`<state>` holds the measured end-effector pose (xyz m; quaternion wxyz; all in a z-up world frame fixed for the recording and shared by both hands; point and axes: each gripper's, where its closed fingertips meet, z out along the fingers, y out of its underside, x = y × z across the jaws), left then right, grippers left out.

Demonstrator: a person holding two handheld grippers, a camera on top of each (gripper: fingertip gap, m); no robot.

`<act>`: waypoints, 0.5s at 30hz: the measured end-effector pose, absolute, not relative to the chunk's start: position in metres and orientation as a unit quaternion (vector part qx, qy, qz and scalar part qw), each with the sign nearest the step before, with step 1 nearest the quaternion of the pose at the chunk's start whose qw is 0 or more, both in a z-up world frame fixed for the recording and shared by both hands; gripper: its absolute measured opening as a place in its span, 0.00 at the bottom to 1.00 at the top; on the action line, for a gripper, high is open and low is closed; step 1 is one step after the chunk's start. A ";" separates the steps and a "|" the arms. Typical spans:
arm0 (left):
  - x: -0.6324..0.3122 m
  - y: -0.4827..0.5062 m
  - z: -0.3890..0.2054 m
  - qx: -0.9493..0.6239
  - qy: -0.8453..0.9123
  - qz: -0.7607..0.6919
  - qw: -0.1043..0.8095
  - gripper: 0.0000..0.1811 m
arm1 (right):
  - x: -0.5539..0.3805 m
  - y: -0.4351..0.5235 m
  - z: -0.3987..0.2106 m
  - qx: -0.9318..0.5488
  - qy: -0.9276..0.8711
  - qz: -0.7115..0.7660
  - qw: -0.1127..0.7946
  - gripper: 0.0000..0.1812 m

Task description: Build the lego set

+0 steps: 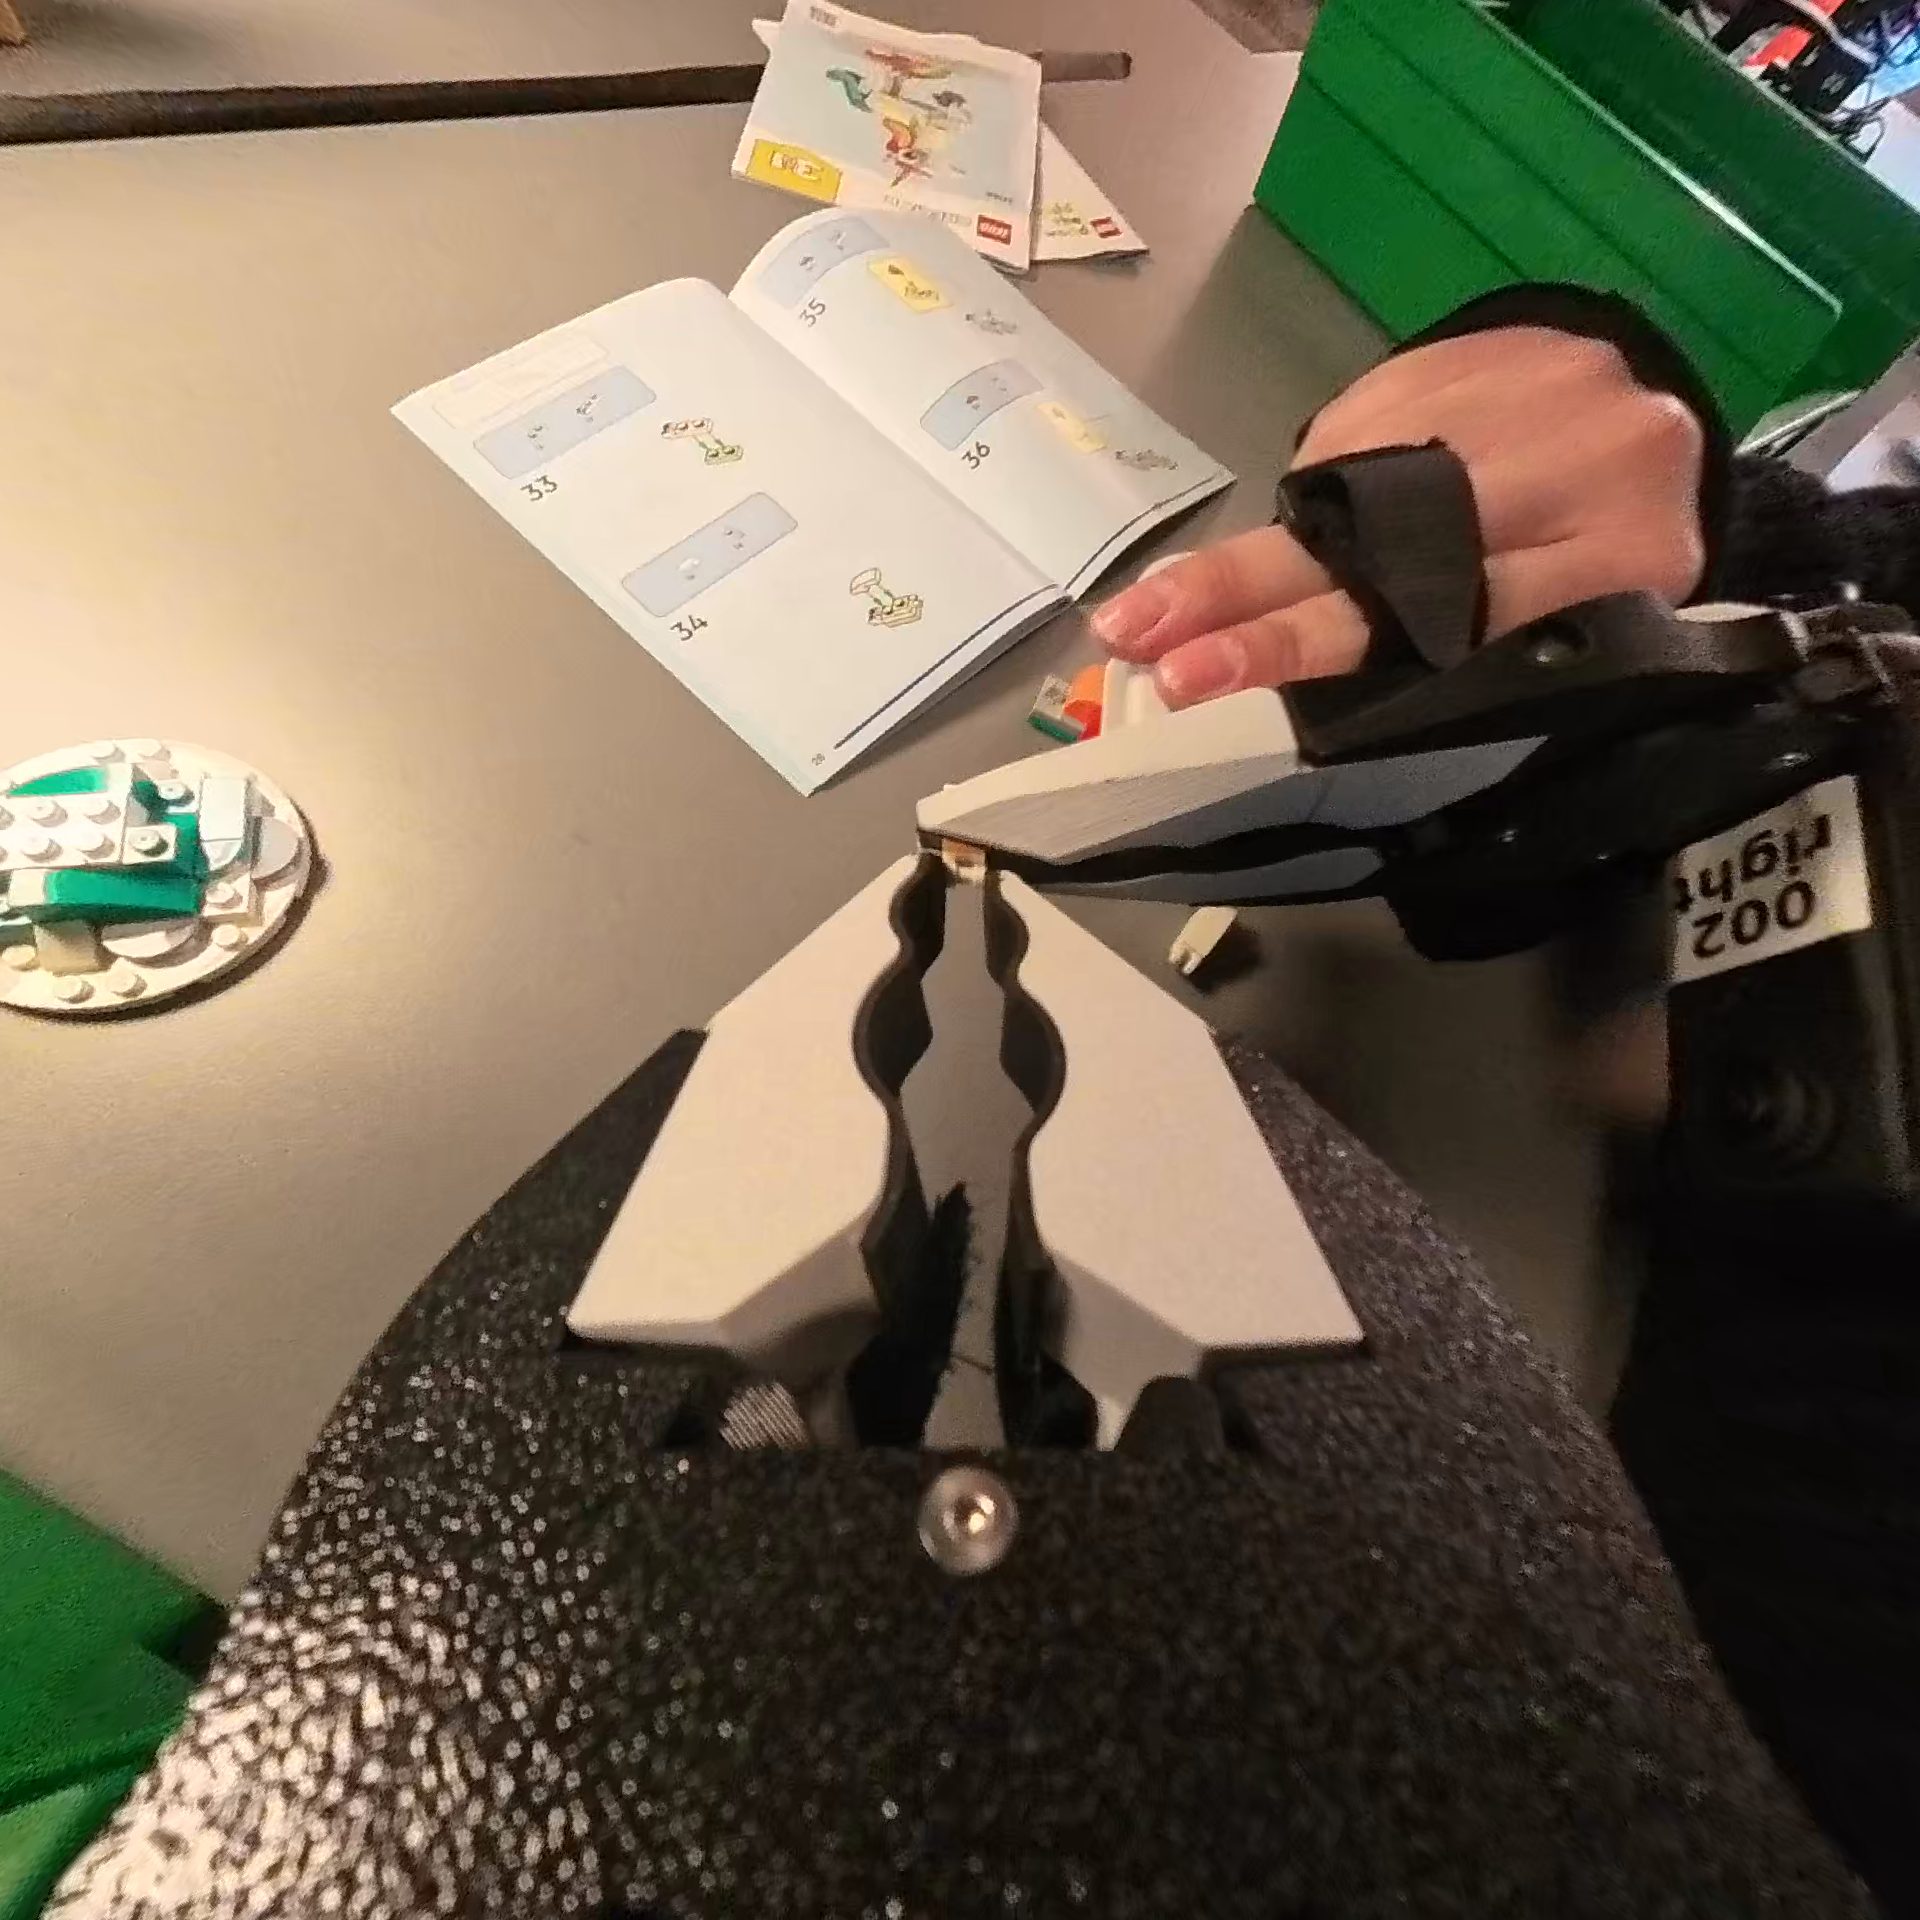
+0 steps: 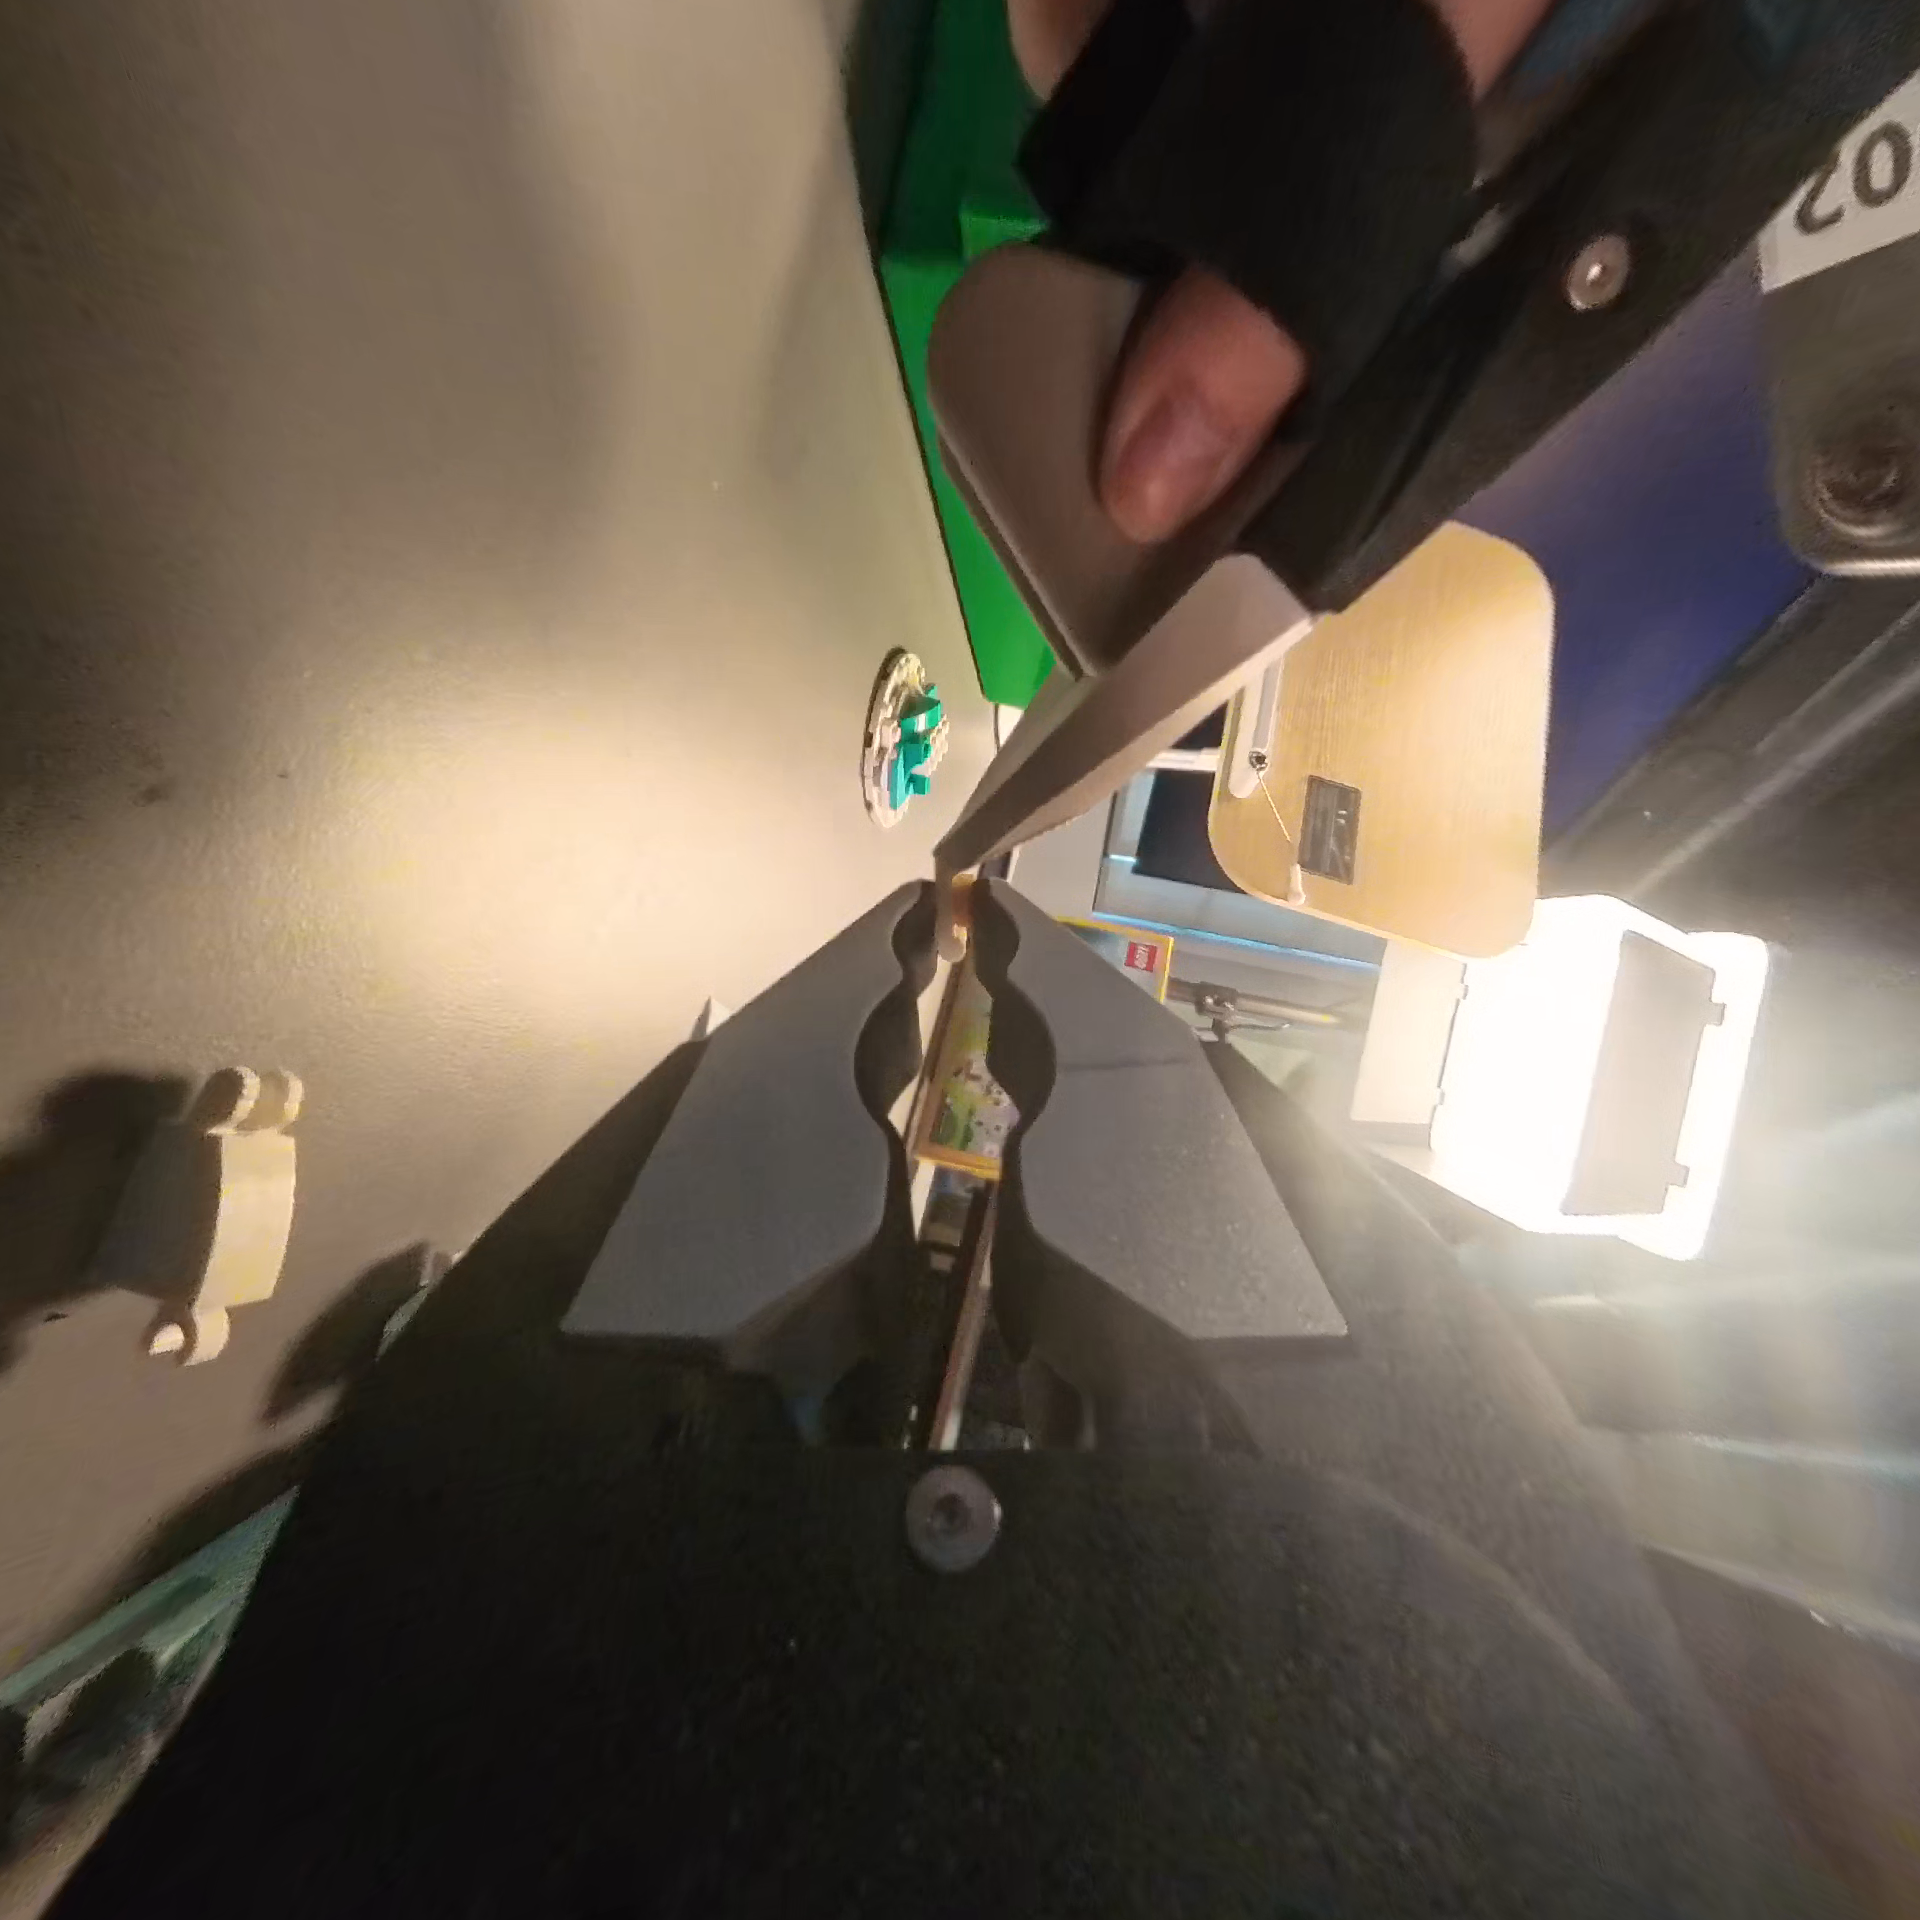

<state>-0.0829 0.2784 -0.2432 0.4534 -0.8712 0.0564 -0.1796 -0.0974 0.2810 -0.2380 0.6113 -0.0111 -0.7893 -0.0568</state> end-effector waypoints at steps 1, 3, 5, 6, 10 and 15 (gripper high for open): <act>-0.083 0.278 -0.245 -0.873 0.055 -0.179 0.450 0.03 | -0.097 0.281 -0.240 -0.013 -0.793 -0.057 0.606 0.03; -0.083 0.279 -0.246 -0.873 0.050 -0.181 0.450 0.03 | -0.098 0.282 -0.241 -0.021 -0.798 -0.052 0.601 0.03; -0.083 0.278 -0.247 -0.873 0.049 -0.181 0.450 0.03 | -0.098 0.281 -0.243 -0.035 -0.804 -0.036 0.593 0.03; -0.083 0.278 -0.247 -0.872 0.050 -0.179 0.452 0.03 | -0.098 0.281 -0.244 -0.050 -0.806 -0.017 0.590 0.03; -0.085 0.277 -0.246 -0.869 0.049 -0.173 0.461 0.03 | -0.094 0.282 -0.242 -0.140 -0.801 0.060 0.579 0.11; -0.087 0.275 -0.251 -0.872 0.054 -0.163 0.458 0.03 | -0.077 0.291 -0.238 -0.188 -0.795 0.085 0.570 0.21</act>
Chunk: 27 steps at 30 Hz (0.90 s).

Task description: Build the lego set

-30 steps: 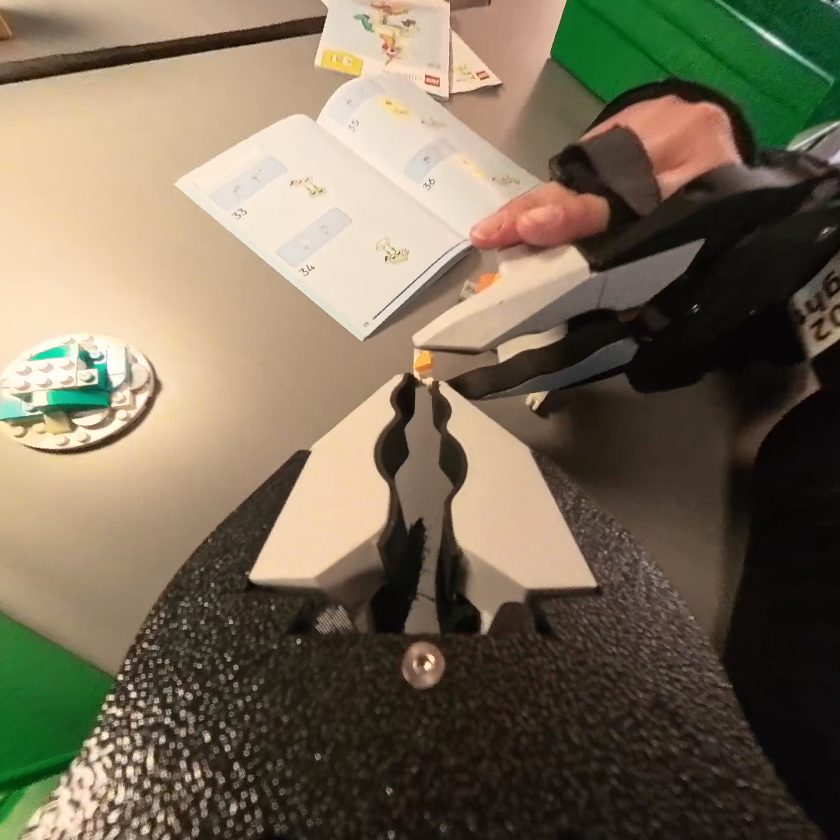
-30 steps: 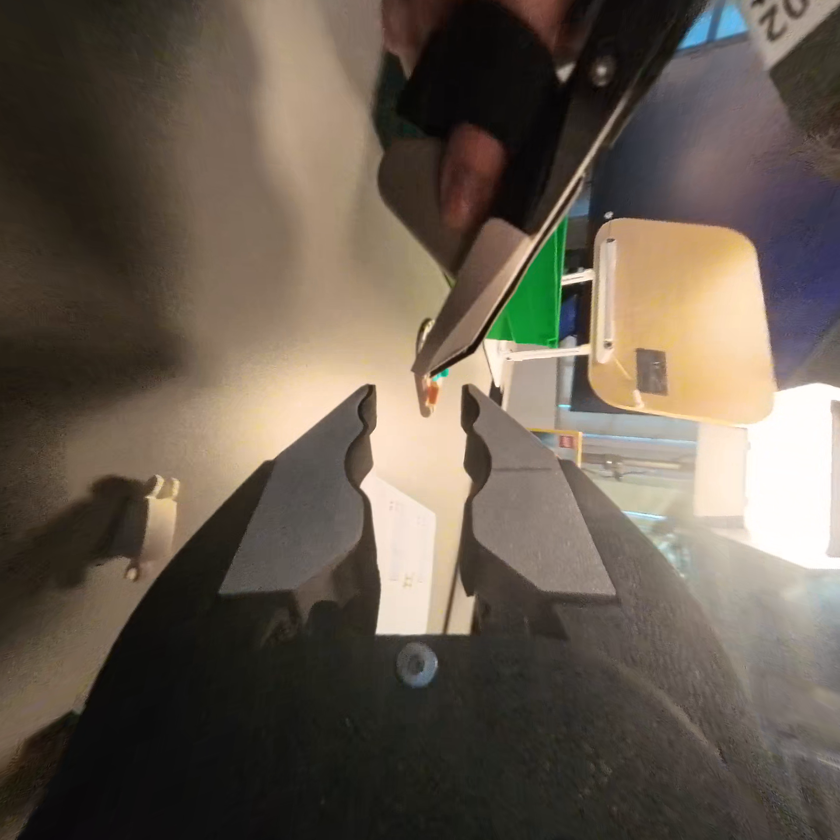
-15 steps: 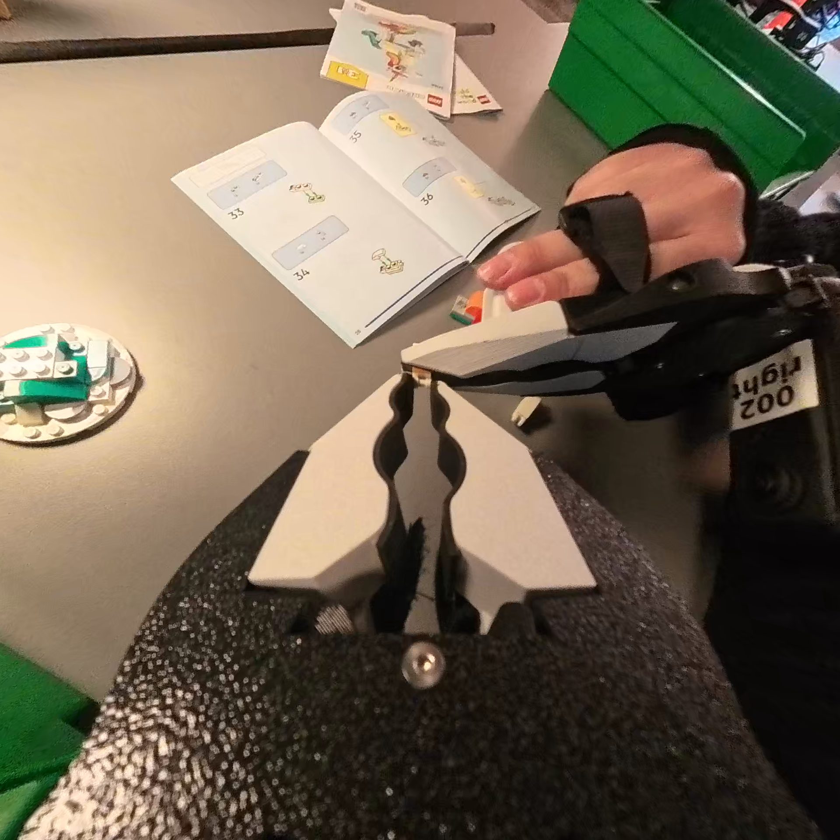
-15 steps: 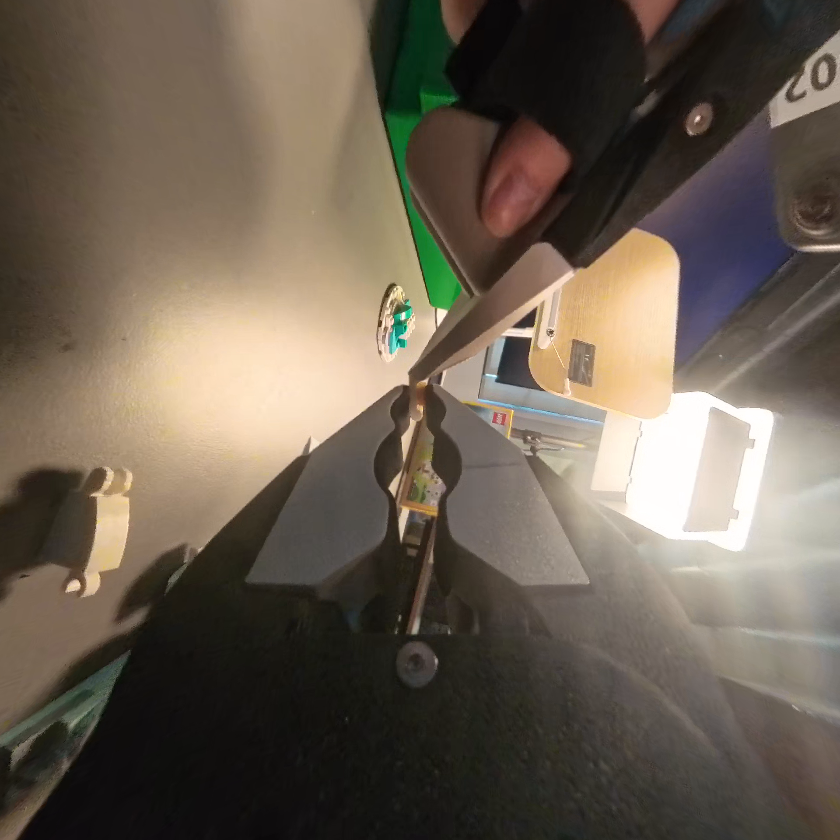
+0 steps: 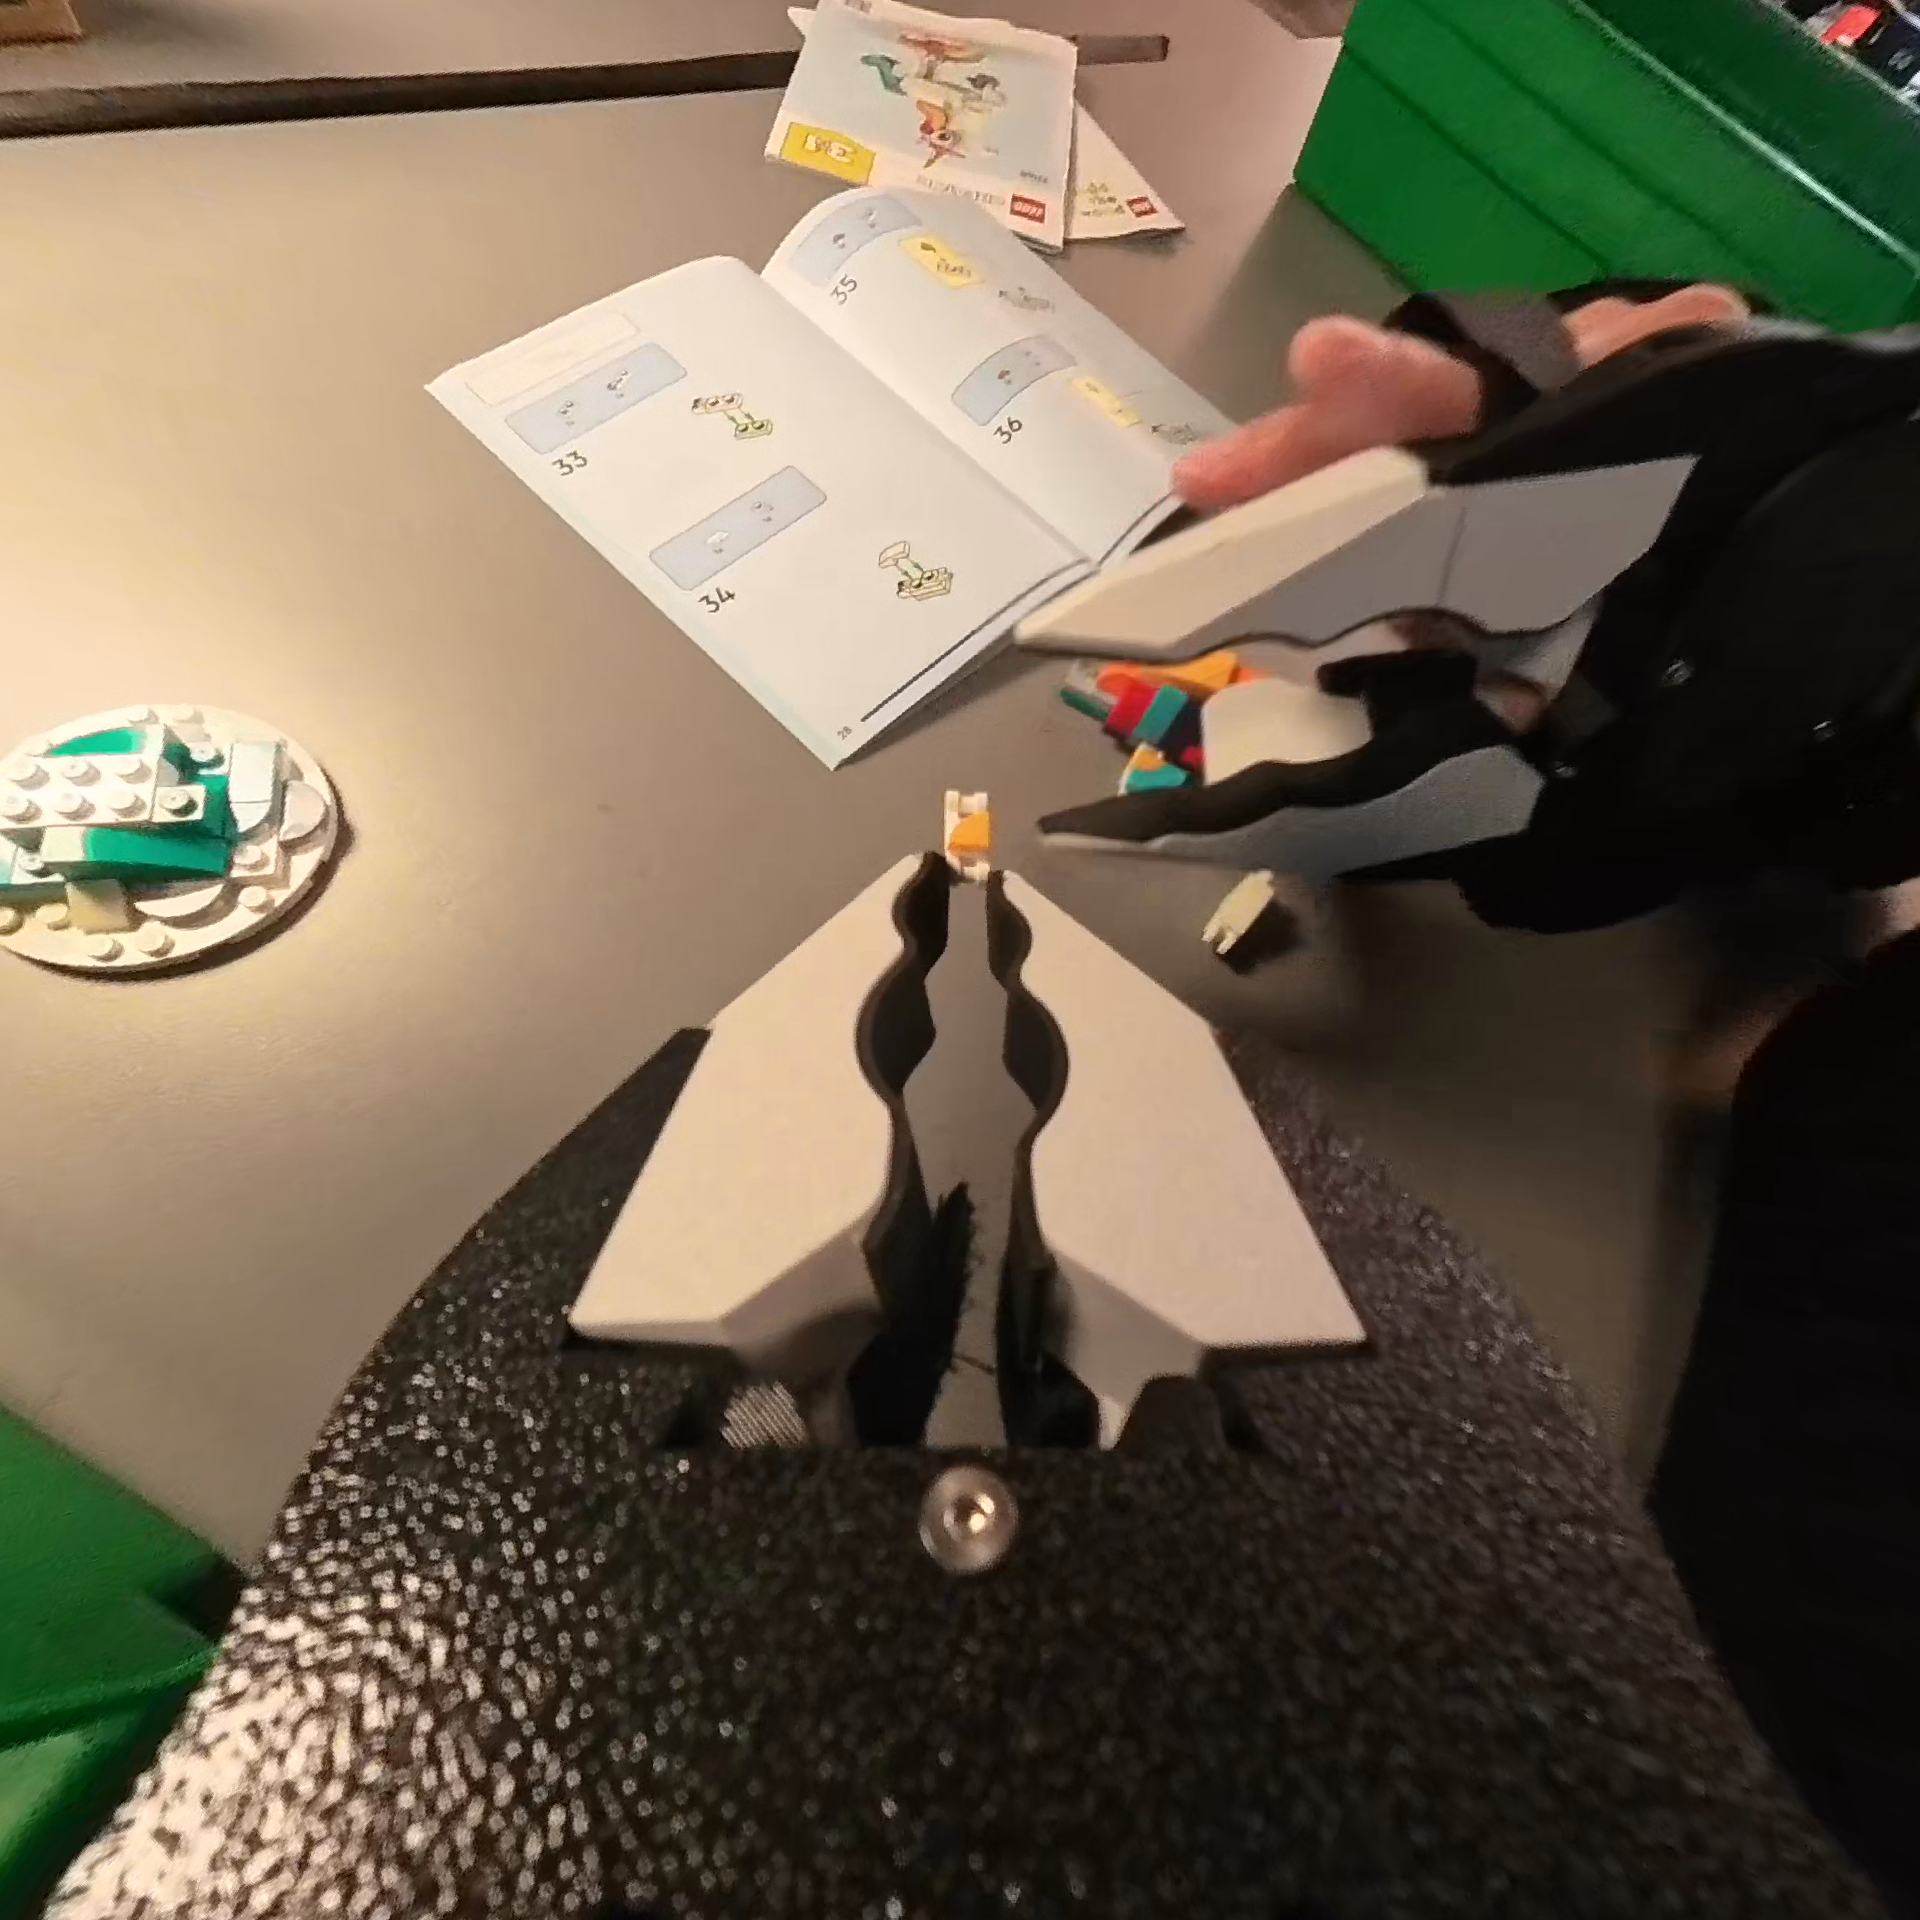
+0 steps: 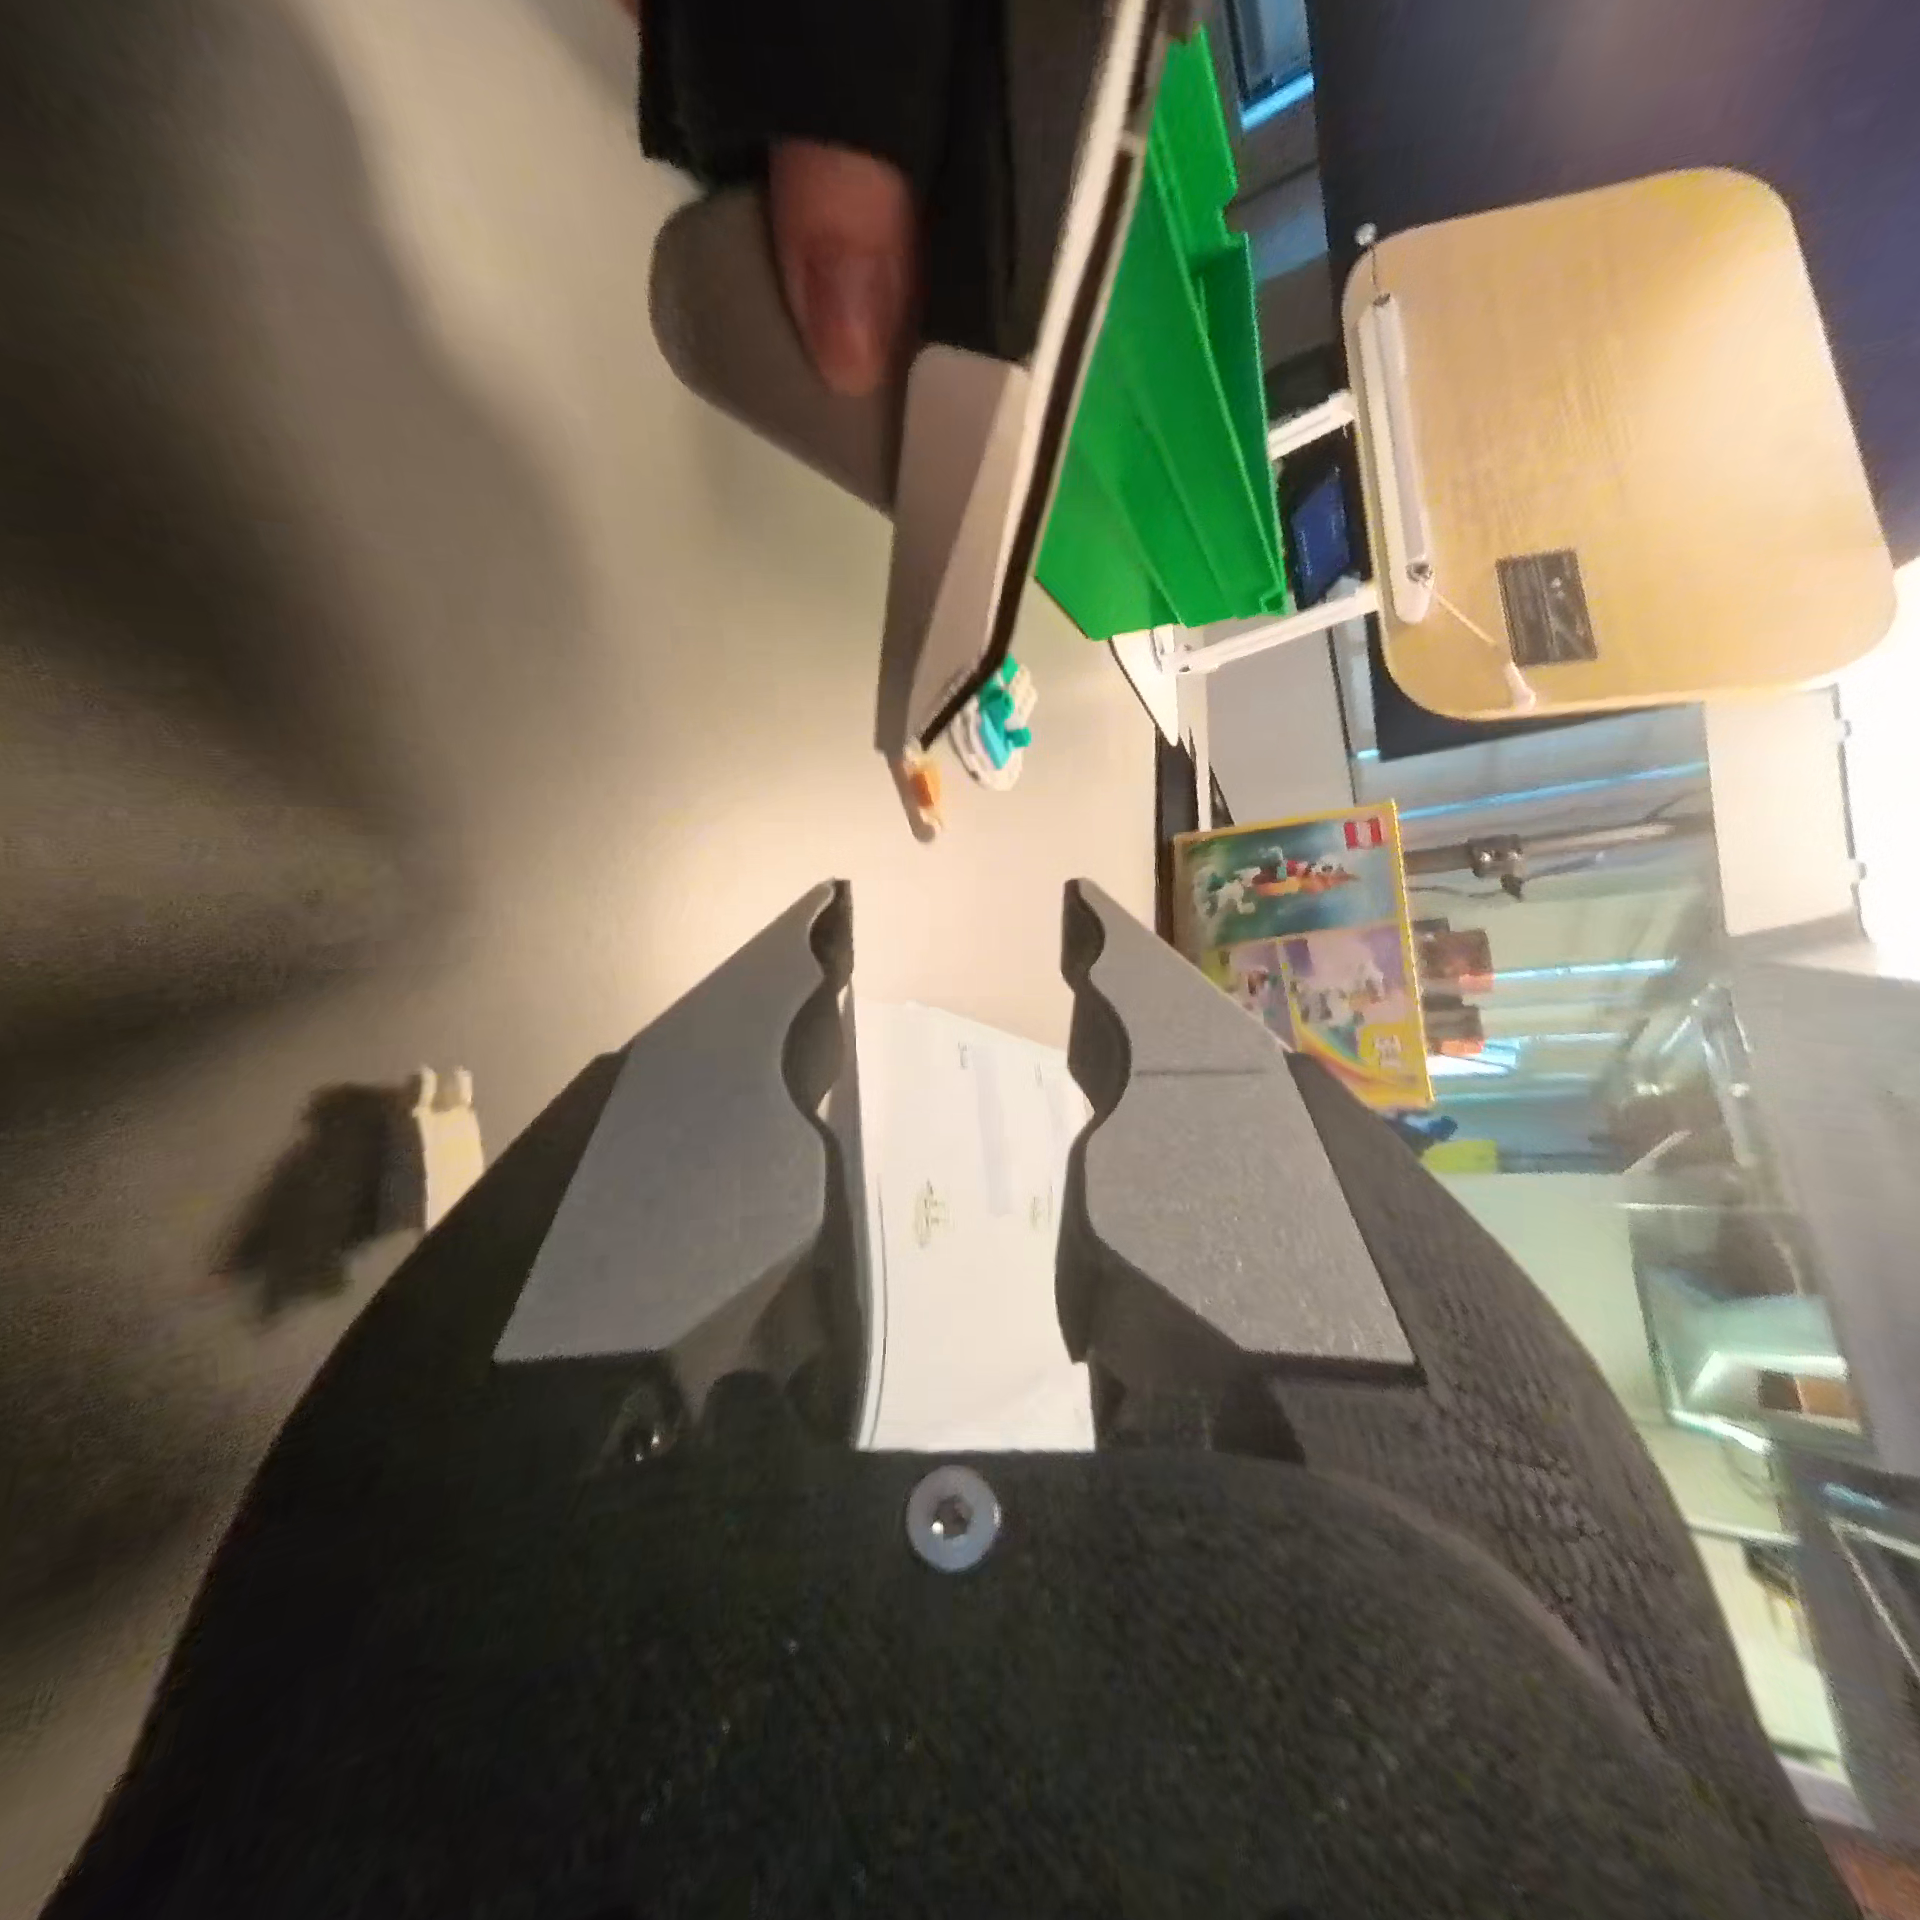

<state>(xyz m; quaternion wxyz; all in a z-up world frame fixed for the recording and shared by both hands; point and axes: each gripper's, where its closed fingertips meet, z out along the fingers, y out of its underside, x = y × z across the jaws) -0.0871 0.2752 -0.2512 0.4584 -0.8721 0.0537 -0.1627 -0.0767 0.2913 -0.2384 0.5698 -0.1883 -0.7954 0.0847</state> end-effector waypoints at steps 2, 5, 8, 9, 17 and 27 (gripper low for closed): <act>-0.088 0.275 -0.254 -0.874 0.055 -0.159 0.456 0.03 | -0.066 0.304 -0.231 -0.211 -0.782 0.081 0.580 0.22; -0.088 0.275 -0.259 -0.875 0.062 -0.150 0.455 0.03 | -0.043 0.343 -0.208 -0.266 -0.725 0.072 0.631 0.21; -0.085 0.275 -0.267 -0.877 0.071 -0.143 0.452 0.03 | -0.002 0.402 -0.181 -0.357 -0.606 0.078 0.707 0.22; -0.083 0.275 -0.270 -0.878 0.074 -0.142 0.450 0.03 | 0.018 0.422 -0.171 -0.380 -0.547 0.085 0.741 0.23; -0.075 0.278 -0.278 -0.880 0.118 -0.118 0.445 0.03 | 0.086 0.497 -0.168 -0.493 -0.357 0.172 0.774 0.22; -0.071 0.278 -0.289 -0.888 0.158 -0.102 0.419 0.03 | 0.084 0.496 -0.172 -0.494 -0.360 0.178 0.771 0.17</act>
